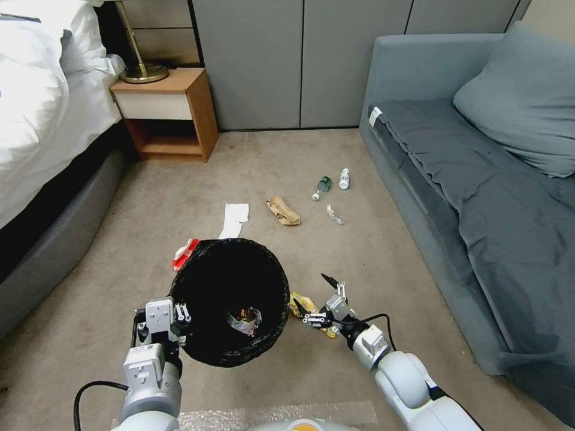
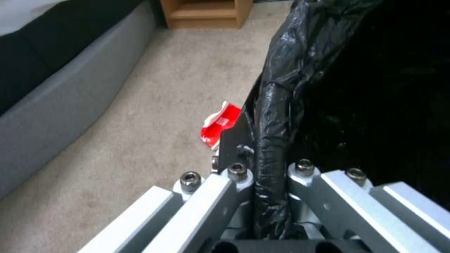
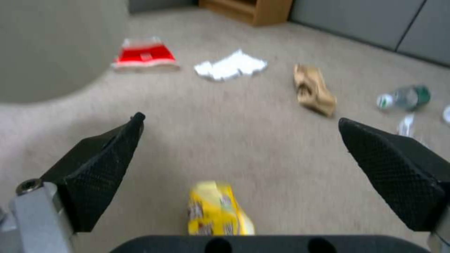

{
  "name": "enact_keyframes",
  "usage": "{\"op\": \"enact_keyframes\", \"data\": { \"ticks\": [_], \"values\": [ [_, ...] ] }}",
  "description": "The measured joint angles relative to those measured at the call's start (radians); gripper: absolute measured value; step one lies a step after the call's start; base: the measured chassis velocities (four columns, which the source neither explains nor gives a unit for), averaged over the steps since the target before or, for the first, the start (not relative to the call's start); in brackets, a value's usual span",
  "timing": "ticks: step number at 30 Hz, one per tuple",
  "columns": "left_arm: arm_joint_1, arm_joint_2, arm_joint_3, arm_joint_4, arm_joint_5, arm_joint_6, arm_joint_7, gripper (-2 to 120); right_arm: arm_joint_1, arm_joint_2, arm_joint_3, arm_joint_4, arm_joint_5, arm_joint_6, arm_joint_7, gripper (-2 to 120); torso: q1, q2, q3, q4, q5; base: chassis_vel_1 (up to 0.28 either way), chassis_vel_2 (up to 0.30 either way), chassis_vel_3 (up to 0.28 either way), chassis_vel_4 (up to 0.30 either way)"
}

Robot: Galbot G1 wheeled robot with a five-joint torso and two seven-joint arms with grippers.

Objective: Pick up the trash bin, then pick up the garbage from the floor and place it into the trash bin.

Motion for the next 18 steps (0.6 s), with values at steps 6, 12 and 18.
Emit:
{"op": "enact_keyframes", "data": {
  "ticks": [6, 12, 18],
  "values": [
    [-0.003, 0.000, 0.000, 0.006, 0.001, 0.001, 0.000, 0, 0.029, 0.024, 0.022, -0.110, -0.008, 0.018, -0.022, 100, 0.000, 0.000, 0.000, 0.0000, -0.0001, 0.000, 0.000, 0.000, 0.000],
    [-0.003, 0.000, 0.002, 0.010, 0.003, 0.001, 0.000, 0, 0.057, 0.045, 0.041, -0.206, -0.028, 0.049, -0.024, 100, 0.000, 0.000, 0.000, -0.0001, 0.0000, 0.000, 0.000, 0.000, 0.000],
    [-0.001, -0.001, 0.005, 0.010, 0.007, 0.001, 0.000, 0, 0.082, 0.063, 0.045, -0.269, -0.044, 0.052, -0.016, 100, 0.000, 0.000, 0.000, -0.0001, -0.0001, 0.000, 0.000, 0.000, 0.000]
  ]
}}
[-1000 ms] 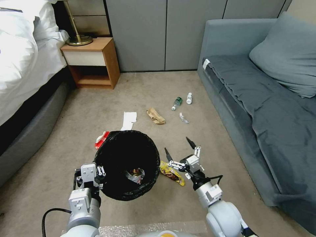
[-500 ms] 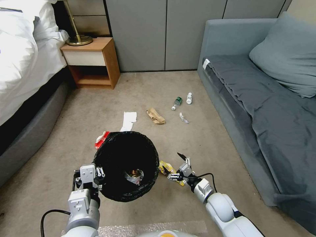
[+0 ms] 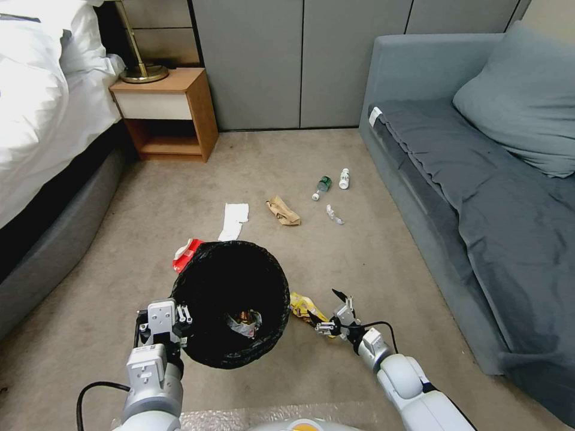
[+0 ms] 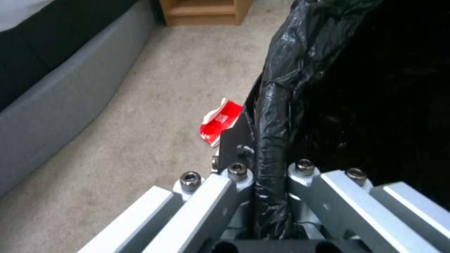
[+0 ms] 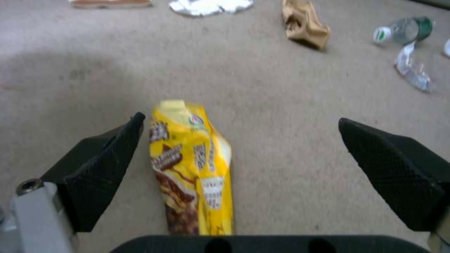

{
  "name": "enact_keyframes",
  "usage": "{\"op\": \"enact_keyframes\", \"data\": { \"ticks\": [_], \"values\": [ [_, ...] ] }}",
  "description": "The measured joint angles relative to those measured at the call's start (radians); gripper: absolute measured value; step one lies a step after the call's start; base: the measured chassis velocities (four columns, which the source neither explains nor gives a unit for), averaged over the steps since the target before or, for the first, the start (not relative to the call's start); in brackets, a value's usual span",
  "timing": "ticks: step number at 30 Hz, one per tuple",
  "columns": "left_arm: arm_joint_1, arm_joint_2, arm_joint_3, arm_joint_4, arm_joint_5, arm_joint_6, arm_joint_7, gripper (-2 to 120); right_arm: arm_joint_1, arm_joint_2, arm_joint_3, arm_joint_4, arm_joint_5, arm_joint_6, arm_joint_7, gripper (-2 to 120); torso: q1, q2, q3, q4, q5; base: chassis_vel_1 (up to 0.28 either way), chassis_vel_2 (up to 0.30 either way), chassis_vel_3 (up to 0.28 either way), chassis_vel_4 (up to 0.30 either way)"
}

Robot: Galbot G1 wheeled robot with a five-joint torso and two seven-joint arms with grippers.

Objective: Pick up the trash bin, then pick up the garbage from the floor and place it into the trash bin.

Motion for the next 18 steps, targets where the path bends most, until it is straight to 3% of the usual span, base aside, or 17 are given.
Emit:
{"op": "enact_keyframes", "data": {
  "ticks": [18],
  "values": [
    [0.016, -0.006, 0.010, -0.007, 0.015, -0.012, 0.000, 0, 0.052, 0.060, 0.012, -0.182, -0.037, 0.013, 0.001, 97, 0.000, 0.000, 0.000, 0.0000, 0.0001, 0.000, 0.000, 0.000, 0.000]
  ]
}}
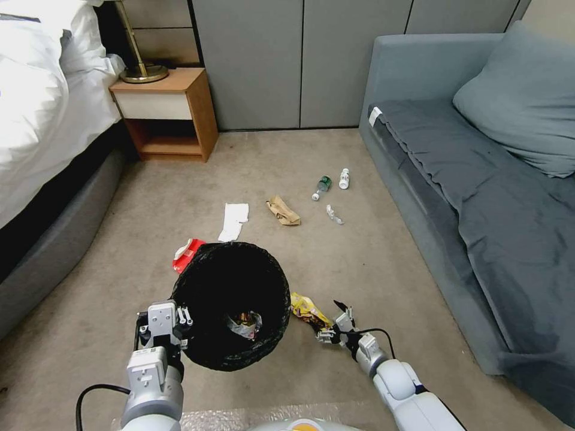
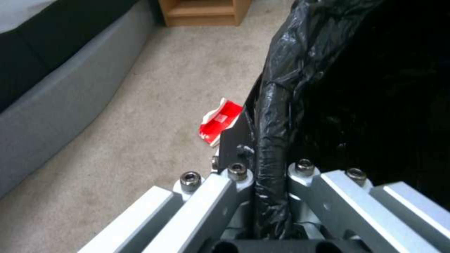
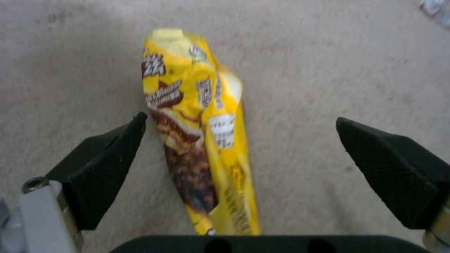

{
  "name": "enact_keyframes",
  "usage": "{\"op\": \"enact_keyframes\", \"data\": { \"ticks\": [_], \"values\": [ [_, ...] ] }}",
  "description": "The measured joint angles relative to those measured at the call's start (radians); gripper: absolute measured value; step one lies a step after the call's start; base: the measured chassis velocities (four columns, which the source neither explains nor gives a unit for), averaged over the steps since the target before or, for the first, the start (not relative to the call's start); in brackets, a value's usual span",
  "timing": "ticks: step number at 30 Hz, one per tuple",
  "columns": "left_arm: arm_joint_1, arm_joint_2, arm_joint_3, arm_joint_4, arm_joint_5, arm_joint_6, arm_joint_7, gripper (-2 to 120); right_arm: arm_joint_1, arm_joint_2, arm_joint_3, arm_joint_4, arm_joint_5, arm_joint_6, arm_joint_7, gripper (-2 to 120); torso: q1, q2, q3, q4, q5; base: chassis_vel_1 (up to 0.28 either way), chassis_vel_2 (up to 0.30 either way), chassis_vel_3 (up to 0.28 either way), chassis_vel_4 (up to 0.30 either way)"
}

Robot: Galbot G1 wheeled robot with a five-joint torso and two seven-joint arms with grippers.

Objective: Pick up the trash bin, then pick up the garbage from the floor and place it into the trash bin.

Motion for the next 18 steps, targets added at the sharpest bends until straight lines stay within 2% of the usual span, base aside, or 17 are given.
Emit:
{"op": "enact_keyframes", "data": {
  "ticks": [4, 7, 10, 12, 13, 18],
  "values": [
    [0.001, 0.000, 0.000, 0.000, 0.000, -0.002, 0.000, 0, 0.013, 0.015, 0.005, -0.035, -0.014, 0.006, 0.002, 95, 0.000, 0.000, 0.000, 0.0000, -0.0001, 0.000, 0.000, 0.000, 0.000],
    [0.002, 0.000, -0.002, 0.000, 0.000, -0.003, 0.000, 0, 0.027, 0.029, 0.008, -0.073, -0.028, 0.019, 0.008, 84, 0.000, 0.000, 0.000, 0.0000, 0.0000, 0.000, 0.000, 0.000, 0.000],
    [0.002, 0.001, -0.002, 0.000, 0.000, -0.003, 0.000, 0, 0.031, 0.031, 0.010, -0.083, -0.031, 0.023, 0.008, 78, 0.000, 0.000, 0.000, 0.0000, 0.0000, 0.000, 0.000, 0.000, 0.000],
    [0.001, 0.000, -0.001, 0.000, 0.000, -0.004, 0.000, 0, 0.040, 0.032, 0.014, -0.099, -0.033, 0.028, 0.010, 67, 0.000, 0.000, 0.000, 0.0000, -0.0001, 0.000, 0.000, 0.000, 0.000],
    [0.001, 0.000, -0.001, 0.000, 0.000, -0.004, 0.000, 0, 0.040, 0.032, 0.014, -0.099, -0.033, 0.028, 0.010, 67, 0.000, 0.000, 0.000, 0.0000, -0.0001, 0.000, 0.000, 0.000, 0.000],
    [-0.003, -0.001, 0.001, 0.006, 0.001, -0.004, 0.000, 0, 0.044, 0.030, 0.017, -0.113, -0.030, 0.031, 0.015, 45, 0.000, 0.000, 0.000, 0.0000, -0.0001, 0.000, 0.000, 0.000, 0.000]
  ]
}}
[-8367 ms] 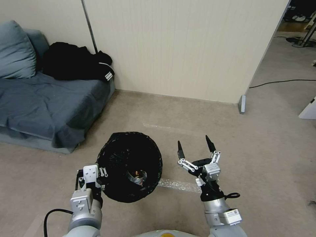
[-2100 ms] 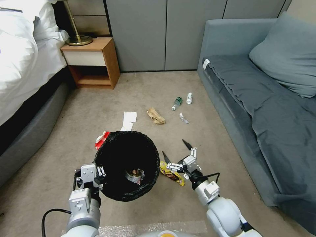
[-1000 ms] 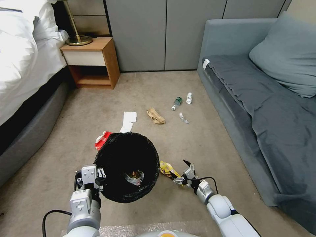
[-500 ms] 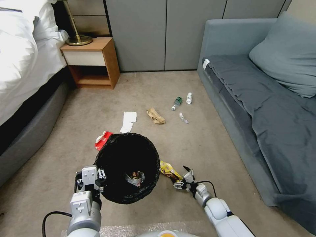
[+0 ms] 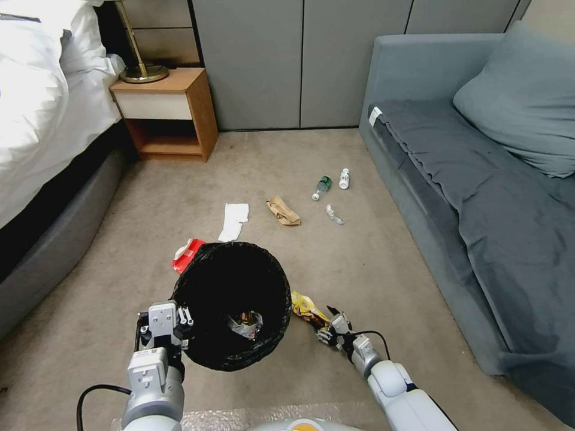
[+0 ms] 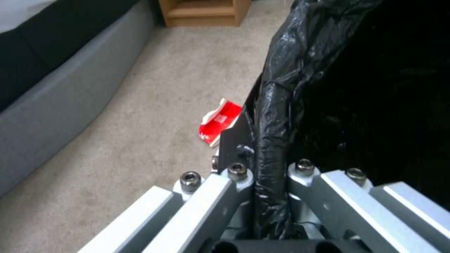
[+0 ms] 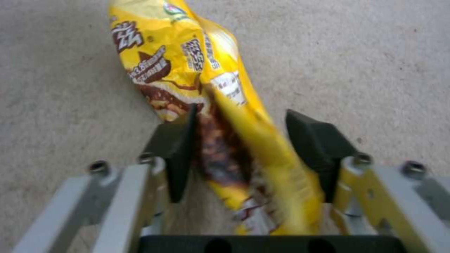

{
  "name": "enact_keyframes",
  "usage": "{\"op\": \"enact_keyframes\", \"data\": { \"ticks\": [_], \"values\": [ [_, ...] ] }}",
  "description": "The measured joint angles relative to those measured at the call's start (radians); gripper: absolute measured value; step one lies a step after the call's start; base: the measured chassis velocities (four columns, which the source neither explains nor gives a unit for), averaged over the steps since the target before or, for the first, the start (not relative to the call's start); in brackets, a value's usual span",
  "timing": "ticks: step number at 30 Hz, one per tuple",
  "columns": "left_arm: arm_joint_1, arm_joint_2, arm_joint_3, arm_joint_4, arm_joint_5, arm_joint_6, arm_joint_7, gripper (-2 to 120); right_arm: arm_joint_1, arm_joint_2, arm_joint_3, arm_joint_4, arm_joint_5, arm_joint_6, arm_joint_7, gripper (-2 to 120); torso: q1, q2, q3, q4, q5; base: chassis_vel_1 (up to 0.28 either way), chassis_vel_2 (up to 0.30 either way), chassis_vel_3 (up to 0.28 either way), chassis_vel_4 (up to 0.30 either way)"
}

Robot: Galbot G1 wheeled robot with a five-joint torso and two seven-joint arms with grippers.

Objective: Pick up the trash bin, then pick up the garbage from the floor and place it into the trash bin.

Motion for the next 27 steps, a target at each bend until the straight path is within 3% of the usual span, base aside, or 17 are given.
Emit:
{"op": "enact_keyframes", "data": {
  "ticks": [7, 10, 13, 27],
  "values": [
    [-0.003, -0.001, 0.002, 0.005, 0.003, -0.001, 0.000, 0, -0.003, 0.002, 0.003, 0.000, 0.004, 0.001, 0.003, 25, 0.000, 0.000, 0.000, 0.0000, 0.0000, 0.000, 0.000, 0.000, 0.000],
    [-0.003, -0.001, 0.003, 0.006, 0.004, -0.001, 0.001, 0, -0.006, 0.004, 0.004, 0.002, 0.005, 0.003, 0.004, 7, 0.000, 0.000, 0.000, 0.0000, 0.0000, 0.000, 0.000, 0.000, 0.000],
    [-0.002, -0.001, 0.003, 0.006, 0.004, -0.001, 0.001, 0, -0.006, 0.004, 0.004, 0.005, 0.006, 0.004, 0.005, 0, 0.000, 0.000, 0.000, 0.0000, 0.0000, 0.000, 0.000, 0.000, 0.000],
    [-0.005, -0.001, 0.003, 0.005, 0.003, -0.001, 0.002, 0, -0.033, -0.010, 0.005, 0.081, 0.039, 0.013, 0.035, 0, 0.000, 0.000, 0.000, 0.0000, 0.0001, 0.000, 0.000, 0.000, 0.000]
  ]
}}
